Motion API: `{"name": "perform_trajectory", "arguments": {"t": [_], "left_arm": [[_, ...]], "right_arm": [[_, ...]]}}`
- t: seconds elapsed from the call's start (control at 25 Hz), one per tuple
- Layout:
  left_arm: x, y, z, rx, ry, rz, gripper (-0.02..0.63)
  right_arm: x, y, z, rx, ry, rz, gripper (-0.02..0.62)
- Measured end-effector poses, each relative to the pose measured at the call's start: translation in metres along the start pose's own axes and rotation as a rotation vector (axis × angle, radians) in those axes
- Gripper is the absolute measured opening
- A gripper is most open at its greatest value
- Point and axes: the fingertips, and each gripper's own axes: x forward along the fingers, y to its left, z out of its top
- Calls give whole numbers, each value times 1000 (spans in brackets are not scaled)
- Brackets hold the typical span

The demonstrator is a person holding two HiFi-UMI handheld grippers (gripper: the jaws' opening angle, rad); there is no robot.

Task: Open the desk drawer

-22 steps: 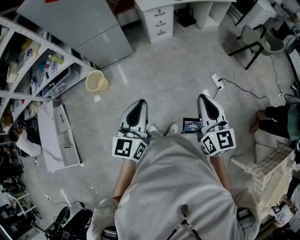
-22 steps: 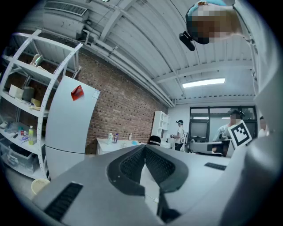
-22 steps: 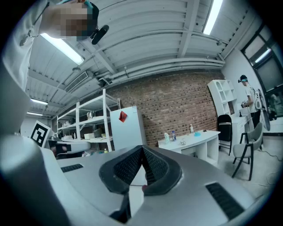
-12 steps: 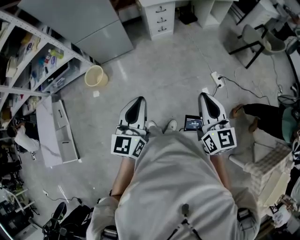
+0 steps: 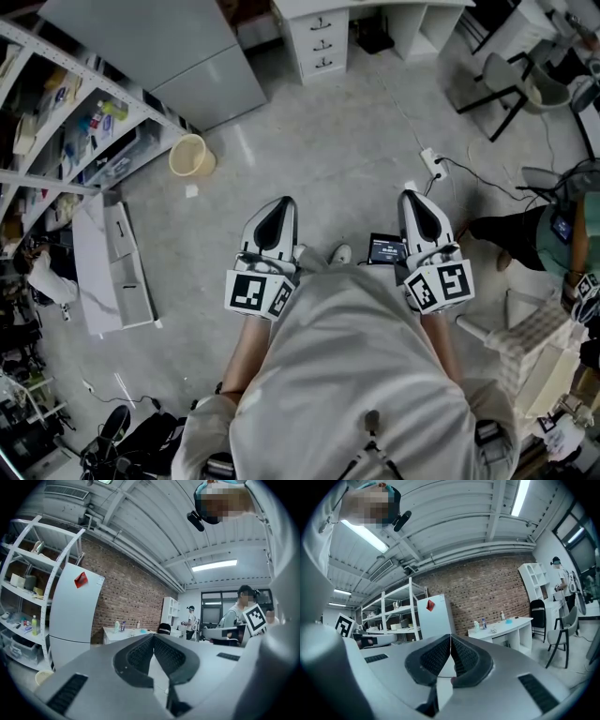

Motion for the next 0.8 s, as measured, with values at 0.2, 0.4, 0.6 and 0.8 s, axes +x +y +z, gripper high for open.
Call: {"name": "perform_trajectory", "arguments": {"t": [0.2,0.4,0.6,0.8], "left_arm": [[3,-4,-5,-10,14,3,8],[17,-7,-9,-15,23,-9,8],[37,-5,-14,-8,27,-27,8],[70,8,-16,-12,32,-39,8]], "right_arm": [[-4,-9,-5,16,13,-10,28],[-1,-20,-4,10,16,-17,28],[8,-35,-8,12,21,-37,28],[30,-54,-7,-2,28,-58,28]]}}
